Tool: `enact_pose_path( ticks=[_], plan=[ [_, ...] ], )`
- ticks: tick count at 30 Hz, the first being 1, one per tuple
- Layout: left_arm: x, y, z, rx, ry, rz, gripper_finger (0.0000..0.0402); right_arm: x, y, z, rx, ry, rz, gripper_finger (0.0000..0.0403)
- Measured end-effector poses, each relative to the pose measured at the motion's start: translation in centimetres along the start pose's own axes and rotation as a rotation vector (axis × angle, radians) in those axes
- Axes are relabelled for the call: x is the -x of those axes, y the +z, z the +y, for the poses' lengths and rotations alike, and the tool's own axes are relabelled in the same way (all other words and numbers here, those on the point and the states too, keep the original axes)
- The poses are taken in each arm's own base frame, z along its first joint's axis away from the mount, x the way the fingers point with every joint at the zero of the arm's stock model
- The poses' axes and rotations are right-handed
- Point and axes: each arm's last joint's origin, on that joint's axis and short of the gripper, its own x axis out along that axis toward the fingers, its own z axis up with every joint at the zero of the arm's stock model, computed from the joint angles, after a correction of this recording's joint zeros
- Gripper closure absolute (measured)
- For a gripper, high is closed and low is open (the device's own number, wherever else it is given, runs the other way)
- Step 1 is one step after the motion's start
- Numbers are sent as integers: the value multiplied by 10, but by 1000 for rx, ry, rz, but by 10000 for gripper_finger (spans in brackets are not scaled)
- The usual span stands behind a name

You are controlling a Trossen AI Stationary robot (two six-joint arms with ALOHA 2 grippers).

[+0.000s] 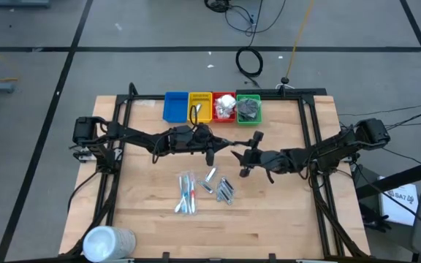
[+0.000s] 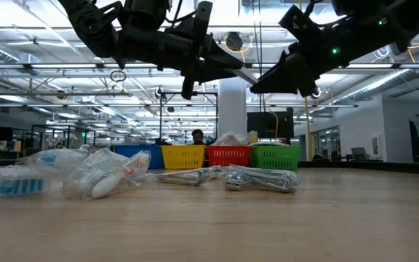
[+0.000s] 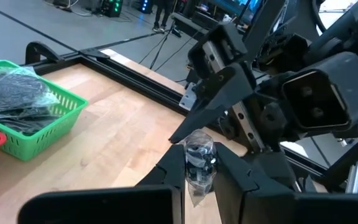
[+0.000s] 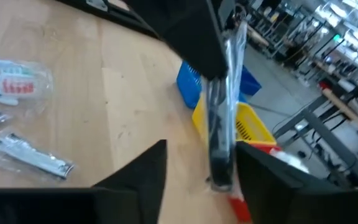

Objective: Pick & Place Travel size toiletries
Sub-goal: Put the nail cutter into the yellow bin

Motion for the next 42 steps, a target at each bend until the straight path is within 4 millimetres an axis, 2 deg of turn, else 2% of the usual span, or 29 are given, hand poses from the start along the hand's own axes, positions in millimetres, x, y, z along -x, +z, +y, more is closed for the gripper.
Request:
enact_pose_path(
  ticks=[5, 9, 13, 19, 25, 30, 37, 42],
  plan=[
    [0, 0, 0, -15, 16, -7, 364, 3, -2, -2, -43, 8, 30, 157],
    [0, 1, 1, -47, 42, -19, 364, 13, 0, -11, -97, 13, 58, 133],
    [1, 2, 1, -74, 95, -35, 364, 31, 0, -22, -160, 28, 75, 131],
    [2, -1, 5, -126, 243, -35, 364, 60, -18, -30, -254, 60, 22, 142],
    [14, 5, 11, -156, 503, -22, 364, 77, -41, -31, -302, 85, -15, 144],
    [28, 17, 14, -220, 714, -57, 364, 85, -53, -31, -323, 96, -84, 144],
    [39, 29, 41, -208, 889, -39, 364, 91, -62, -35, -344, 86, -146, 145],
    [38, 33, 72, -108, 898, -46, 364, 93, -63, -37, -351, 83, -159, 145]
  ],
)
